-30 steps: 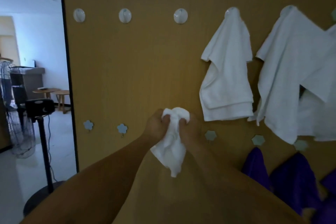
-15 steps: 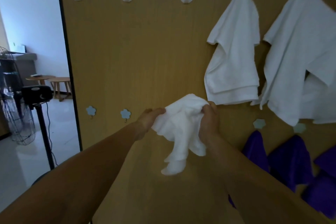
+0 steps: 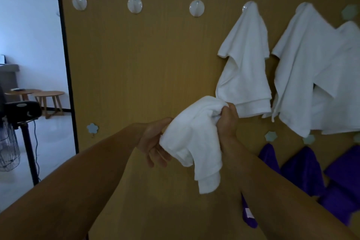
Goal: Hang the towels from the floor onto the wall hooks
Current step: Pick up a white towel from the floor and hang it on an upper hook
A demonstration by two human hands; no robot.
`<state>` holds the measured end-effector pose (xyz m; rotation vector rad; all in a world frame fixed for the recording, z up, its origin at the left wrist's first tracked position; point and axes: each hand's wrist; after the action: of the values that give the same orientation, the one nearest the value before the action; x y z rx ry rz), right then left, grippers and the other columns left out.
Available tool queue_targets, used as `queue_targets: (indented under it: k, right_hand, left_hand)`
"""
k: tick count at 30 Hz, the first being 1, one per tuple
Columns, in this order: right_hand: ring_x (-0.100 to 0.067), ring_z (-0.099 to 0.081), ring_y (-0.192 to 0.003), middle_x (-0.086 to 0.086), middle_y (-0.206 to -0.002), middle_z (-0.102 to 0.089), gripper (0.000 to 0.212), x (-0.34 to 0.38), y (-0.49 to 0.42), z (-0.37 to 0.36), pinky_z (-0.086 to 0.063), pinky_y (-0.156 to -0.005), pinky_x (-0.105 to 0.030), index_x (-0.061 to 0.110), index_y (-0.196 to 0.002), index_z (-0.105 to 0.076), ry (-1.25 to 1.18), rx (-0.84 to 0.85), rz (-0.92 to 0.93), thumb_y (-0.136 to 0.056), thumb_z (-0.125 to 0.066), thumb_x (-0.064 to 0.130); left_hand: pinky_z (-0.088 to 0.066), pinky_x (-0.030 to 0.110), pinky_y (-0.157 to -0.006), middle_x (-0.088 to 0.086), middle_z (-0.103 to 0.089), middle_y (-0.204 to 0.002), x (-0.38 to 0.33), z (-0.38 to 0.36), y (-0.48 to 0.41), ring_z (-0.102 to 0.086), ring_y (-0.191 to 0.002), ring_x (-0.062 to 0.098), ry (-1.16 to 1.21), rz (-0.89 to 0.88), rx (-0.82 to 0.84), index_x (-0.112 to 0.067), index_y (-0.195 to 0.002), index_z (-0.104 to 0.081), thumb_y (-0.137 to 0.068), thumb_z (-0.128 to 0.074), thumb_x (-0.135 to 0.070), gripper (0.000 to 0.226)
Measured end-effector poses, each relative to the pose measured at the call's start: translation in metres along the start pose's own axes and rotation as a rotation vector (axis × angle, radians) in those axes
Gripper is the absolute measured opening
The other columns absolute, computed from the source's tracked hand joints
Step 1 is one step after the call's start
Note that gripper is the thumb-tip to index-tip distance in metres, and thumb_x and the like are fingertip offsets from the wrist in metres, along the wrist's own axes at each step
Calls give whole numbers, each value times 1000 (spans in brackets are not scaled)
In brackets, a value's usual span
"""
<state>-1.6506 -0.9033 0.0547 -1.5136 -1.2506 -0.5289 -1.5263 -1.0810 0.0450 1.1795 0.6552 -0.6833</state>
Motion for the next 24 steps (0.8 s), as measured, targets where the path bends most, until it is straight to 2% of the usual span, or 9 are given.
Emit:
queue_targets:
  k: [4,6,9,14,16,18,20,22,24]
  right_hand:
    - [-11,-55,-73,1,-83,-58,23,3,0,-7,-46,-61,-18,18,-79,-56,-39,-14,2,-88,-40,4]
    - [-11,-55,-73,1,-82,-58,22,3,1,-11,-47,-60,-17,17,-80,-56,-38,-26,3,-88,-40,4]
    - [-14,-53,-73,-1,-80,-56,19,-1,2,-12,-45,-64,-23,14,-78,-54,-28,-36,-3,-88,-40,4]
    - [-11,-44,-62,0,-67,-45,22,-9,8,-10,-38,-59,-26,15,-66,-42,-41,36,-50,-83,-40,2]
    - [-13,-36,-60,0,-63,-36,27,-13,11,-6,-31,-59,-29,17,-61,-34,17,101,-79,-80,-43,0]
    - [-17,-36,-64,-5,-67,-36,25,-17,15,-3,-30,-64,-32,15,-64,-37,94,153,-93,-83,-45,1]
    - [-16,-42,-66,-5,-68,-41,24,-18,21,0,-34,-65,-28,13,-66,-43,139,204,-100,-87,-45,2]
    - [-11,-48,-62,1,-61,-49,33,-15,26,3,-40,-59,-21,17,-57,-48,141,300,-149,-89,-47,9]
    - [-21,-56,-73,-7,-72,-60,27,-9,25,-1,-45,-67,-24,9,-67,-58,122,382,-178,-89,-51,22]
  left_hand:
    - [-43,58,-86,24,-70,-103,1,11,0,-68,-95,43,-6,30,-34,6,-115,-59,-59,-46,-86,108]
    - [-43,56,-87,19,-72,-103,0,19,-1,-68,-97,39,73,-81,-86,0,-112,-64,-67,-51,-74,88]
    - [-46,47,-89,5,-73,-98,-6,26,-3,-69,-93,25,132,-291,-298,-18,-95,-71,-73,-61,-46,37]
    - [-45,20,-51,3,-65,-84,-28,38,3,-59,-72,17,253,-634,-652,-18,-85,-65,-88,-63,-29,11]
    - [-48,23,-55,2,-63,-86,-46,41,13,-60,-76,17,318,-781,-675,-19,-86,-61,-91,-61,-27,9]
    - [-46,25,-60,-2,-62,-87,-65,39,24,-60,-77,10,240,-886,-693,-20,-93,-59,-92,-59,-30,10]
    - [-41,22,-59,-7,-61,-83,-80,36,33,-57,-74,4,73,-978,-754,-22,-92,-59,-93,-56,-34,13]
    - [-41,22,-60,-5,-61,-83,-91,34,40,-56,-73,6,-28,-1065,-781,-19,-91,-59,-94,-53,-37,20]
    - [-42,21,-65,-1,-61,-91,-100,31,44,-55,-79,11,-168,-1151,-804,-13,-97,-60,-96,-51,-35,24]
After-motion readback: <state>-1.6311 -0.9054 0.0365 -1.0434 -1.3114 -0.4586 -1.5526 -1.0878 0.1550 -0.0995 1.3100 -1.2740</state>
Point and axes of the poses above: each hand's wrist, its own y-axis away from the middle knuckle, its own z-axis out of the back of the hand, x = y × z
